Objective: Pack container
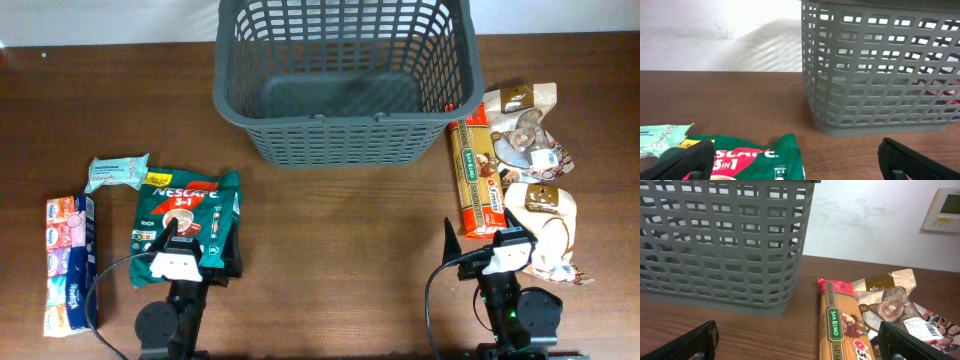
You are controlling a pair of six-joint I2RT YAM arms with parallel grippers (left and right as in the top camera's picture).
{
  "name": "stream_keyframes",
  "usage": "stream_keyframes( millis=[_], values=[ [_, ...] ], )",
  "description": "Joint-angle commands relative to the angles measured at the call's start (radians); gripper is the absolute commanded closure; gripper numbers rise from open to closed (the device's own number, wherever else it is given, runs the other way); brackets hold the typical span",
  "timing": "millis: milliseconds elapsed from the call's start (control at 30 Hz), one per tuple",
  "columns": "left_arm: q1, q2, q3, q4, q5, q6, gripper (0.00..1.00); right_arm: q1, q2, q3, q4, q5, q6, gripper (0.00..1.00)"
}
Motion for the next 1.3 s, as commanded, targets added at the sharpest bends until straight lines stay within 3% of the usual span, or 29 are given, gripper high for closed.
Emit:
stream_keyframes(
  millis=[0,233,467,767,900,1167,1267],
  values=[
    [0.001,-0.008,-0.005,-0.002,-0.023,0.019,0.01,-0.006,-0.009,-0.005,-0.005,-0.013,0.007,0.01],
    [0.001,-0.008,-0.003,0.033,0.053,0.019,0.01,-0.006,-0.009,-0.005,0.122,-0.067,0.009,0.01],
    [0.001,0.003,0.068,0.031,0.117,0.019,0.01,-0.006,-0.009,0.003,0.390,-0.086,0.230,0.01],
    [0.000,0.234,0.383,-0.046,0.204,0.019,0.01,-0.006,-0.007,0.173,0.377,-0.270,0.253,0.01],
    [0.000,0.403,0.556,-0.127,0.265,0.019,0.01,-0.006,0.017,0.306,0.235,-0.306,0.252,0.01],
    [-0.062,0.713,0.918,-0.313,0.299,0.021,0.01,-0.006,0.196,0.666,-0.281,-0.308,0.252,0.01],
    [-0.105,0.790,1.043,-0.408,0.268,0.072,0.01,-0.006,0.309,0.835,-0.471,-0.304,0.252,0.01]
  ],
)
